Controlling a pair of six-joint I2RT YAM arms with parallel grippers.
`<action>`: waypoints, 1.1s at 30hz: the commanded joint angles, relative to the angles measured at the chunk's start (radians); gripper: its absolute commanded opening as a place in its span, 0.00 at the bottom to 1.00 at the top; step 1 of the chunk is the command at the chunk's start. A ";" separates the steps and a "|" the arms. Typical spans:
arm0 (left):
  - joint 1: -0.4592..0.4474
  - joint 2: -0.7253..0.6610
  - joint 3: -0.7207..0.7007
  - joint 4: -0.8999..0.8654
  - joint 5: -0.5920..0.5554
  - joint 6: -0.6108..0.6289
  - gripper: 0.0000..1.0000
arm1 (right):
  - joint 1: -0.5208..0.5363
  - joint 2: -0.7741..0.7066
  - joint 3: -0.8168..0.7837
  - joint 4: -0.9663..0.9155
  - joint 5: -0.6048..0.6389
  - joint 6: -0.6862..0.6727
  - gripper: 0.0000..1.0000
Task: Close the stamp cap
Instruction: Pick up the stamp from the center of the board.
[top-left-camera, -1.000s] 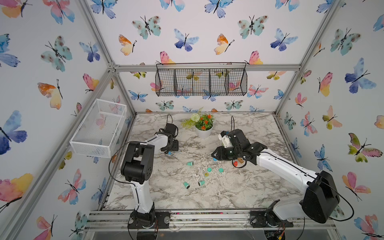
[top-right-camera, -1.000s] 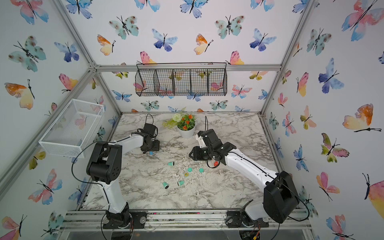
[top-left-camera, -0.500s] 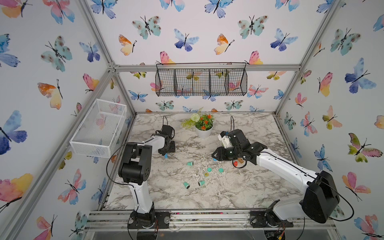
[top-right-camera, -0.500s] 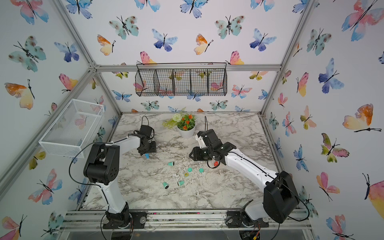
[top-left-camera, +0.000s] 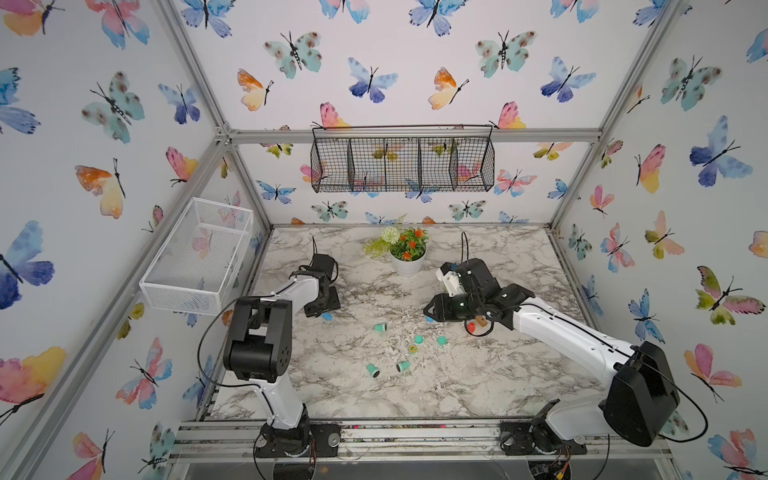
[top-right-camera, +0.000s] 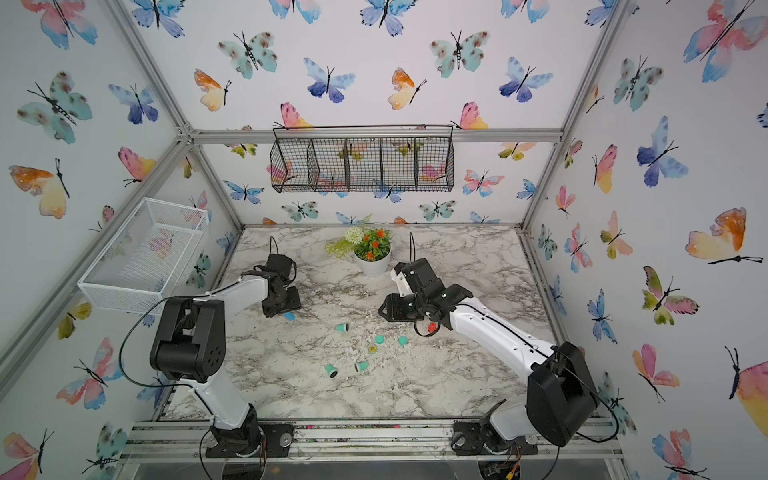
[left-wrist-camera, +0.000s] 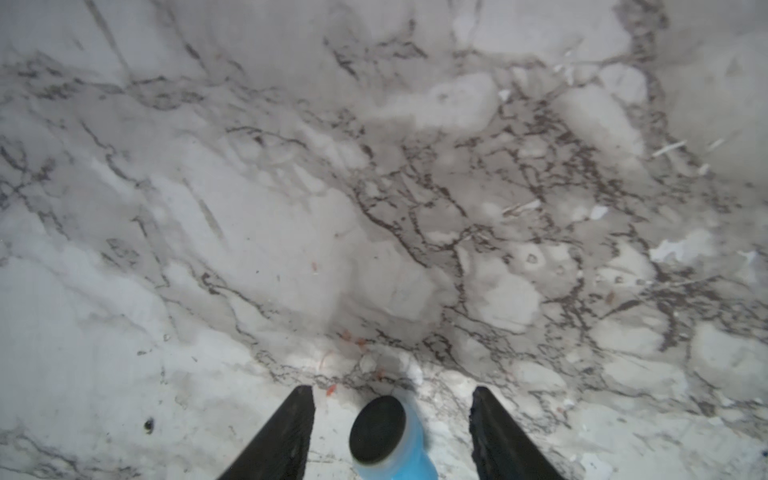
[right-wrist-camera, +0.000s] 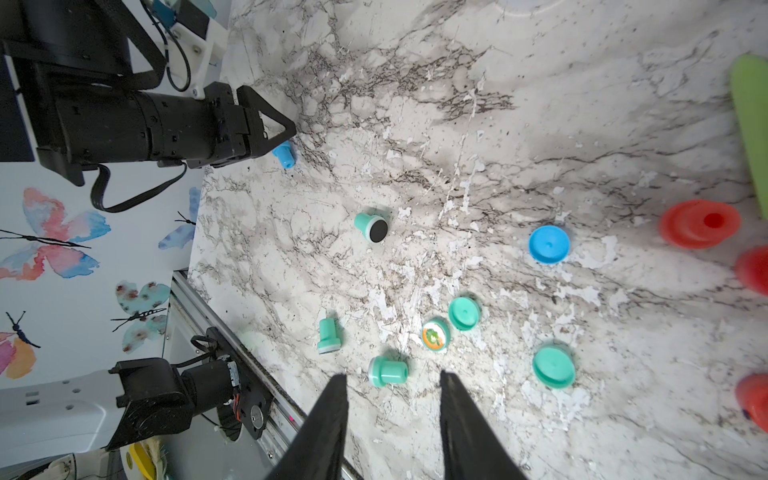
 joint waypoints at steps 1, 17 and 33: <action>0.027 -0.020 -0.033 -0.030 0.076 -0.054 0.55 | 0.001 0.011 0.020 -0.031 -0.003 -0.019 0.39; 0.037 -0.014 -0.068 0.023 0.249 -0.087 0.36 | 0.002 0.012 0.028 -0.047 0.002 -0.023 0.38; 0.005 -0.036 -0.112 0.059 0.319 -0.107 0.29 | 0.003 0.018 0.026 -0.043 -0.007 -0.017 0.38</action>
